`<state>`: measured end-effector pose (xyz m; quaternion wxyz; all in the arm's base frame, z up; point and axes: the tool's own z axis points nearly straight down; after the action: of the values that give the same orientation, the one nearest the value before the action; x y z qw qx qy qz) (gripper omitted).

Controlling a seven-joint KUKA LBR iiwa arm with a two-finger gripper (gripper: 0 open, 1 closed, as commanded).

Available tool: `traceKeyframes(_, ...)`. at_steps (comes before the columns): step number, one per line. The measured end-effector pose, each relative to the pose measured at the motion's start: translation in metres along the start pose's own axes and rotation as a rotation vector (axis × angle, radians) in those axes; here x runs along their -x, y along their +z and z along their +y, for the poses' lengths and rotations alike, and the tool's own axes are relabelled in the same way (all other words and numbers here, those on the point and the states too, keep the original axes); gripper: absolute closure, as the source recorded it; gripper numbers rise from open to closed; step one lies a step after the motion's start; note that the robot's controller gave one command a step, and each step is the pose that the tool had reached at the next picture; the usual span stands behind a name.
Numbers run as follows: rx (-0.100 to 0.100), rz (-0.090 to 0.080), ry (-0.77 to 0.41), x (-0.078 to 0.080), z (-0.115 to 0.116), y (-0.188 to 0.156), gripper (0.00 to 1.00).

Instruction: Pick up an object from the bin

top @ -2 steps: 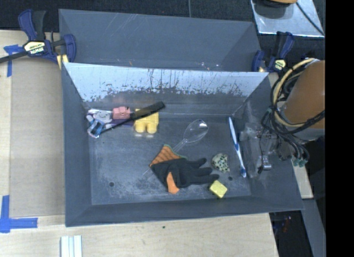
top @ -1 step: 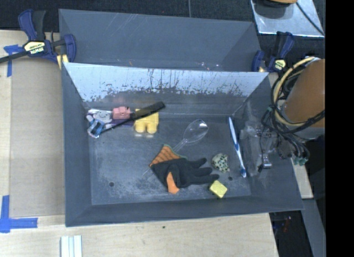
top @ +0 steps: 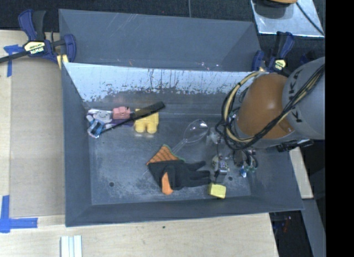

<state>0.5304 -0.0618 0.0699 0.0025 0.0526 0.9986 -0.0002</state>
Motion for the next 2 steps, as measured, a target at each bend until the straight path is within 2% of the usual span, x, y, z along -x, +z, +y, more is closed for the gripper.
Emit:
traceKeyframes(1,-0.007,-0.012,-0.252,0.009,0.0,-0.068,0.0)
traceKeyframes(2,-0.001,0.001,0.234,-0.001,0.048,-0.035,0.0)
